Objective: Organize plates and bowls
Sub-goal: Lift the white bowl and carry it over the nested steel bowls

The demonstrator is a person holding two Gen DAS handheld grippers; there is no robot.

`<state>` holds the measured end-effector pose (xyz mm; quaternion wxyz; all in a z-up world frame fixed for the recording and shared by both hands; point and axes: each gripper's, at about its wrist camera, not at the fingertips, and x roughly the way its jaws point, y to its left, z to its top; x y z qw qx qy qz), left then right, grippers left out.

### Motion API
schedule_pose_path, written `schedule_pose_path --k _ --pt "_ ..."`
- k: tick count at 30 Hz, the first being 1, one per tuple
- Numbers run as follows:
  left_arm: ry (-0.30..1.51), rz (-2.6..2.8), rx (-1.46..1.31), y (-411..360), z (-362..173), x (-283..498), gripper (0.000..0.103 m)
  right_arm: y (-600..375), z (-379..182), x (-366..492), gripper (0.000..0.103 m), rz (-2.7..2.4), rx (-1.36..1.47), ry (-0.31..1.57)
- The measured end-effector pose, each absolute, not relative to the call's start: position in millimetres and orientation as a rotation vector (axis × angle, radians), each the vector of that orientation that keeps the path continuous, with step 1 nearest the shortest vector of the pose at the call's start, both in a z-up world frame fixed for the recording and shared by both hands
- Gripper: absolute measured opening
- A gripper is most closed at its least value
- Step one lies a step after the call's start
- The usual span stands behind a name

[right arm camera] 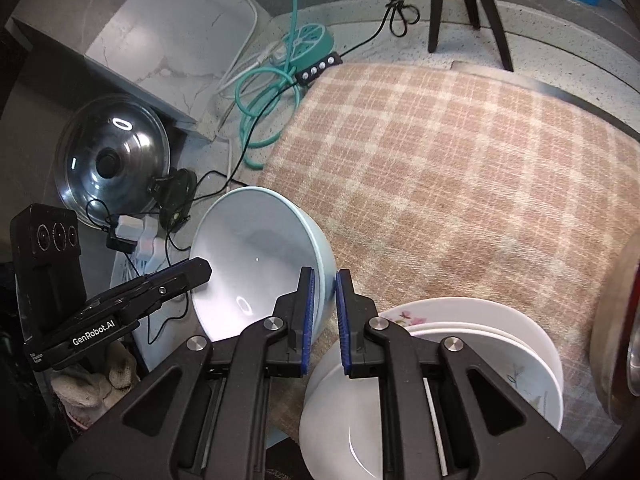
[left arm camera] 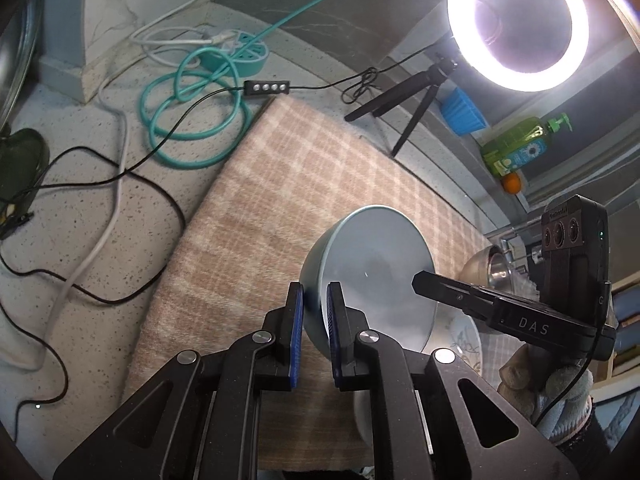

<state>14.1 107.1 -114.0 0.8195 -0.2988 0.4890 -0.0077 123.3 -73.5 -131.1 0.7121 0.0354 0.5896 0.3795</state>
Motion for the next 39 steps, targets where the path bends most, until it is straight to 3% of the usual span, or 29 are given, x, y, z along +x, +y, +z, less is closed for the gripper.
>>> schedule_pose_path --k 21,39 --pt "1.003 -0.247 -0.529 9 -69 71 0.01 -206 -76 137 0.011 0.675 0.227 1.177" --pt "1.053 -0.397 -0.448 -98 -72 131 0.01 -317 -81 158 0.011 0.482 0.32 1.152"
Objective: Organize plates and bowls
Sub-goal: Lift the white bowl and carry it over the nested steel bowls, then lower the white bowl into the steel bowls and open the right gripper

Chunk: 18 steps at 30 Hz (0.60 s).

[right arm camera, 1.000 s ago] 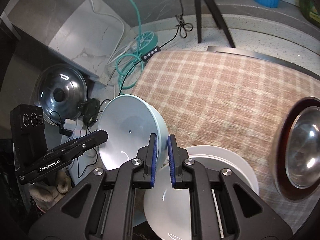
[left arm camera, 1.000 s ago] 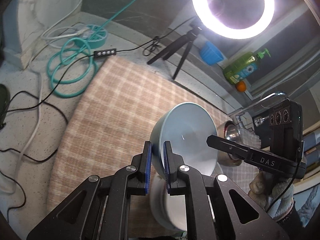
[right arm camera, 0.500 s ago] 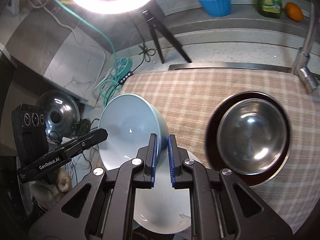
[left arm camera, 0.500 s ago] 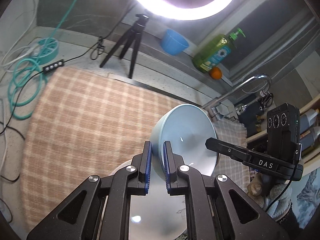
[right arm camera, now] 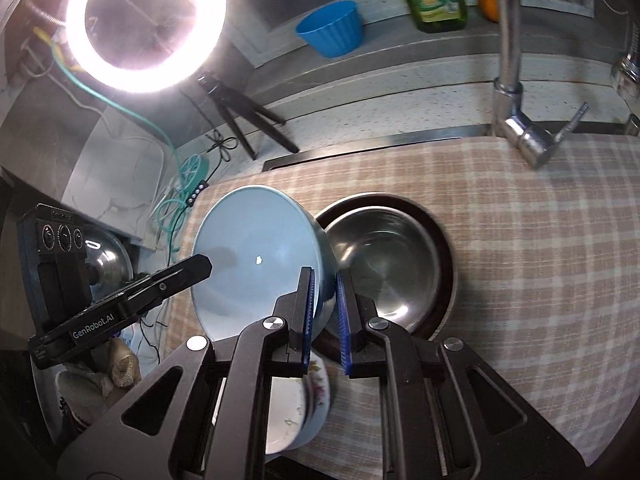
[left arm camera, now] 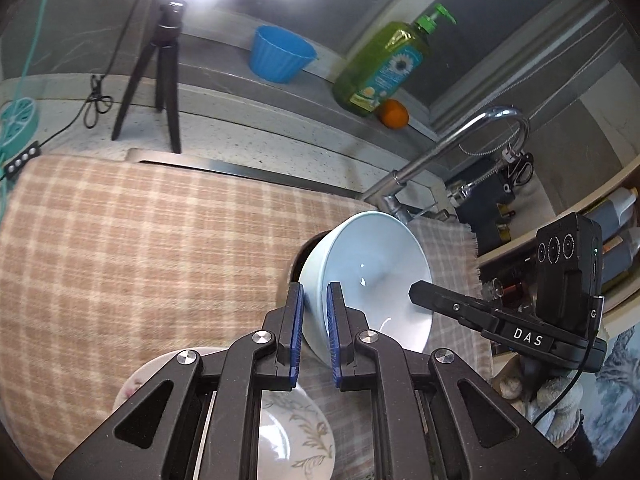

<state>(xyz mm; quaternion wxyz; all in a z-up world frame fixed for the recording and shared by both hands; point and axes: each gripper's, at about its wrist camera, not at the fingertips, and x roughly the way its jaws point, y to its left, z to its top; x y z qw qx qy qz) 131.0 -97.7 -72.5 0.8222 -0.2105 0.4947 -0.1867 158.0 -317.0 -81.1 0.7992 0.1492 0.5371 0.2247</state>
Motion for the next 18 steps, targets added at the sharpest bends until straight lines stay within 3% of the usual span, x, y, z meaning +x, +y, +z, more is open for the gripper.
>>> schedule_pose_path --k 18 --pt "1.173 -0.412 -0.416 -139 -108 159 0.01 -352 -116 175 0.011 0.395 0.338 1.217"
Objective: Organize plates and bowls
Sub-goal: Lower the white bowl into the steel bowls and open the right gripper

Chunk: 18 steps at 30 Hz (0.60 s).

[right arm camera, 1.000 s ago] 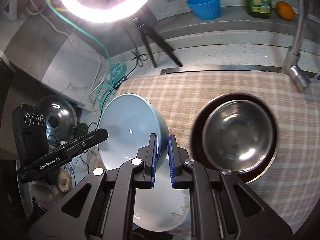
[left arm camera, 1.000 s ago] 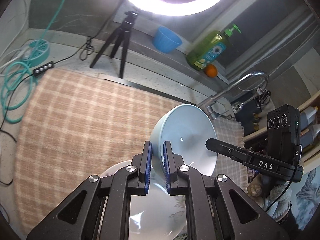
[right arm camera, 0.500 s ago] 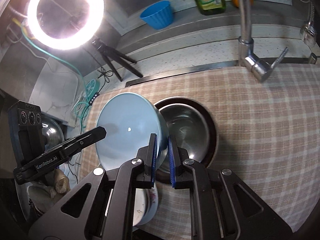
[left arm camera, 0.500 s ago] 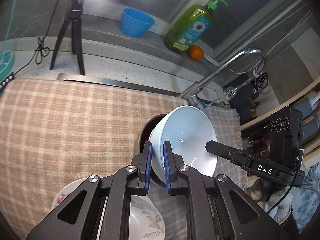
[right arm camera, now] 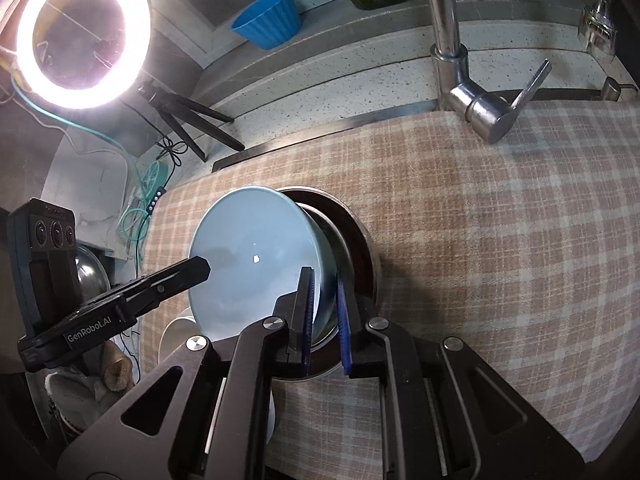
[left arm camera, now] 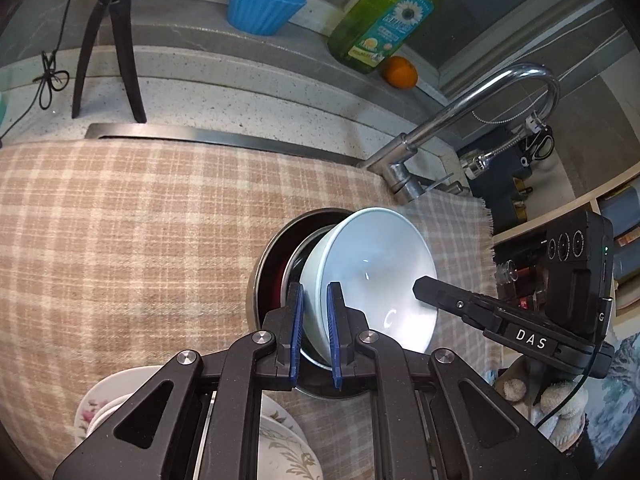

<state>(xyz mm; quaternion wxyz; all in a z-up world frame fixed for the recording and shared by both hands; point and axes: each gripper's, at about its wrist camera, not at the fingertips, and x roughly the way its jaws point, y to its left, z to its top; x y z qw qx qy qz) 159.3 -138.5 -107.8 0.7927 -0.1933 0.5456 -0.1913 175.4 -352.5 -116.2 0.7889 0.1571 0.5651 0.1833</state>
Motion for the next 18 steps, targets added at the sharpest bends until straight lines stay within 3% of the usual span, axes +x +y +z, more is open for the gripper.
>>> schedule_pose_path --k 18 --pt "1.216 -0.403 -0.388 -144 -120 168 0.01 -348 -125 180 0.011 0.383 0.28 1.241"
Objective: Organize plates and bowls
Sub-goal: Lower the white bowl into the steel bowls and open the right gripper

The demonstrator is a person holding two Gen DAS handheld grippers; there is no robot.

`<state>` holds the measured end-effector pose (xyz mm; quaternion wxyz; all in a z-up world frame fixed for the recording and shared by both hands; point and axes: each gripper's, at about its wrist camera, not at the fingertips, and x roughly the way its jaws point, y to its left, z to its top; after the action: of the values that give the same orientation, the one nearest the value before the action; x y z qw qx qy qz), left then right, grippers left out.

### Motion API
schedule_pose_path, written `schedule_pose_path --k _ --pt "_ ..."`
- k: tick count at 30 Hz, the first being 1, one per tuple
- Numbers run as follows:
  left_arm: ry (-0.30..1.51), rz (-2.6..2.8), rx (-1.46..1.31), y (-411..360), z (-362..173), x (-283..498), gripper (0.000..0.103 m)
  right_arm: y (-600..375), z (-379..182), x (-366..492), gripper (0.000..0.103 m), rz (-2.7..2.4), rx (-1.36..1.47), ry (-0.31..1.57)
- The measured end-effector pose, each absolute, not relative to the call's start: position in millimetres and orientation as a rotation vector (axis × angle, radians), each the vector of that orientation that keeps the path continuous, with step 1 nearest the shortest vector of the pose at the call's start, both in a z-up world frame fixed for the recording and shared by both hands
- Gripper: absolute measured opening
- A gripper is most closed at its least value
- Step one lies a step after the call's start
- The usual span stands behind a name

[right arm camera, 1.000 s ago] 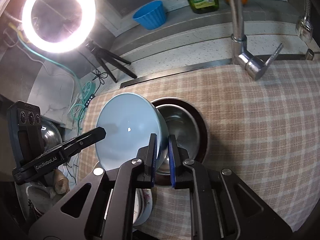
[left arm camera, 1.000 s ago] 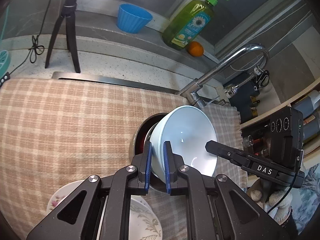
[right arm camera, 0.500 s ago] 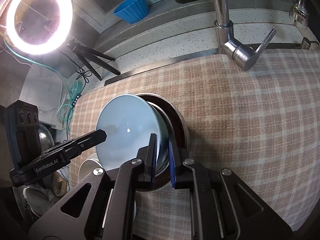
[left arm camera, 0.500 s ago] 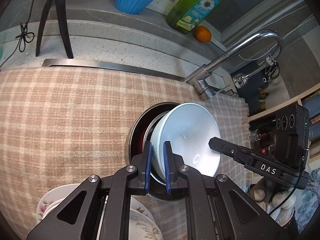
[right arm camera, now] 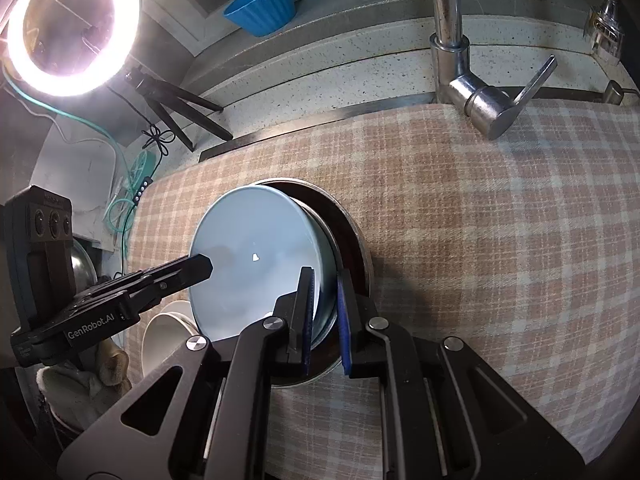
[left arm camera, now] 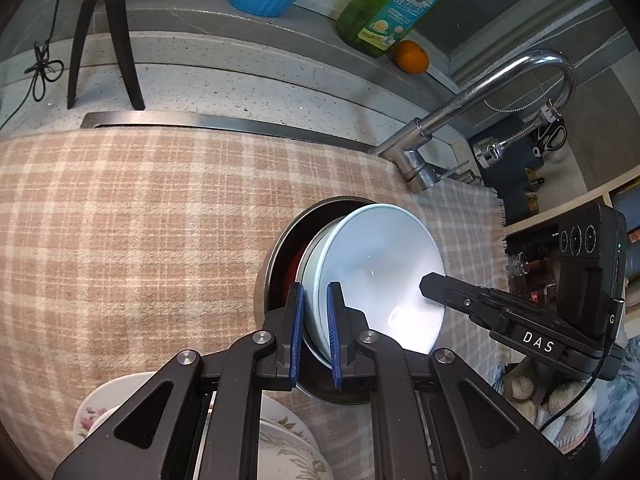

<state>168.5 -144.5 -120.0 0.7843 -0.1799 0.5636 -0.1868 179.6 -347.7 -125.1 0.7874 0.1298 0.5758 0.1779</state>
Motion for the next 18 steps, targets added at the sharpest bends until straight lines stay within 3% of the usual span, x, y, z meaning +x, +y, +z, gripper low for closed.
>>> schedule_pose_path --k 6,11,18 --pt "1.219 -0.408 -0.387 -144 -120 169 0.011 -349 -124 177 0.012 0.385 0.282 1.235" --pt "1.199 -0.418 -0.37 -143 -113 165 0.012 -354 -119 172 0.028 0.381 0.29 1.209" --pt "1.158 -0.416 -0.372 -133 -101 158 0.012 -365 -105 161 0.031 0.389 0.326 1.152"
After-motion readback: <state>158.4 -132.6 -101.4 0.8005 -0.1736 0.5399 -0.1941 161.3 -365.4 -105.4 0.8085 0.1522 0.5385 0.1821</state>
